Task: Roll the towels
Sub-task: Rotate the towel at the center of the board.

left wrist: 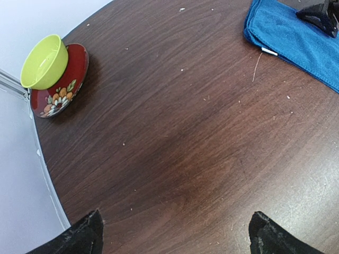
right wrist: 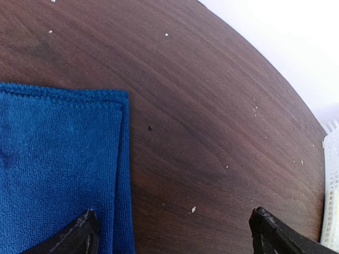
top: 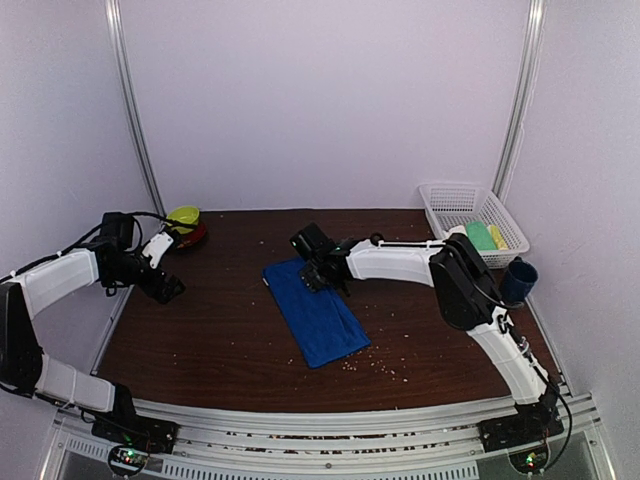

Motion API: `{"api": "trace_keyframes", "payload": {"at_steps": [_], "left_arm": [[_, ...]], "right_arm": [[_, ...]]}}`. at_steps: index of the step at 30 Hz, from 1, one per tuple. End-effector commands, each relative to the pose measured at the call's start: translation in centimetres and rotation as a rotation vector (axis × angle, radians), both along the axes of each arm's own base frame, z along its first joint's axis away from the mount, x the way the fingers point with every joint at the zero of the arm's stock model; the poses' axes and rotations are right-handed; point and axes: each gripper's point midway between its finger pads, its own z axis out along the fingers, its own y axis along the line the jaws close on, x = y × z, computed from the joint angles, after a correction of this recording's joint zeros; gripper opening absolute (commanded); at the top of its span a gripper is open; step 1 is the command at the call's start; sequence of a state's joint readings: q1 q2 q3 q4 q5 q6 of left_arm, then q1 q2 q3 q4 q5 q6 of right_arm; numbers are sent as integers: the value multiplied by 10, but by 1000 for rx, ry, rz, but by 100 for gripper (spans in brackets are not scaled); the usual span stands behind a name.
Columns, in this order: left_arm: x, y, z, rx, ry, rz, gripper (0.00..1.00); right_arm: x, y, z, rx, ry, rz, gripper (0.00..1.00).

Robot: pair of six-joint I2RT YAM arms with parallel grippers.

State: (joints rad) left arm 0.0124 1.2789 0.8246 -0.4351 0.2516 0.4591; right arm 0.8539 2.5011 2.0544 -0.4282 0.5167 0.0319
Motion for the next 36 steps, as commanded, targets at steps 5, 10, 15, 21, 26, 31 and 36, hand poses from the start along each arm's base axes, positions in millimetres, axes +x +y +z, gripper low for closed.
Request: {"api": "trace_keyframes", "payload": {"at_steps": [5, 10, 15, 21, 26, 31, 36], "left_arm": [[5, -1, 3, -2, -35, -13, 98], [7, -1, 4, -2, -39, -13, 98], [7, -1, 3, -2, -36, -14, 98], [9, -1, 3, -2, -35, -14, 98], [18, -6, 16, -7, -85, -50, 98], [31, -36, 35, -14, -191, -206, 98], [27, -99, 38, 74, -274, -401, 98]], "right_arm": [[30, -17, -2, 41, -50, -87, 100], [53, -45, -31, 67, -3, -173, 99], [65, -61, -49, 85, 23, -207, 98], [80, -100, -36, 98, -15, -343, 97], [89, -95, -5, 232, -19, -314, 98], [88, -101, 68, 317, -95, -343, 99], [79, -120, 126, 298, -173, -359, 100]]}}
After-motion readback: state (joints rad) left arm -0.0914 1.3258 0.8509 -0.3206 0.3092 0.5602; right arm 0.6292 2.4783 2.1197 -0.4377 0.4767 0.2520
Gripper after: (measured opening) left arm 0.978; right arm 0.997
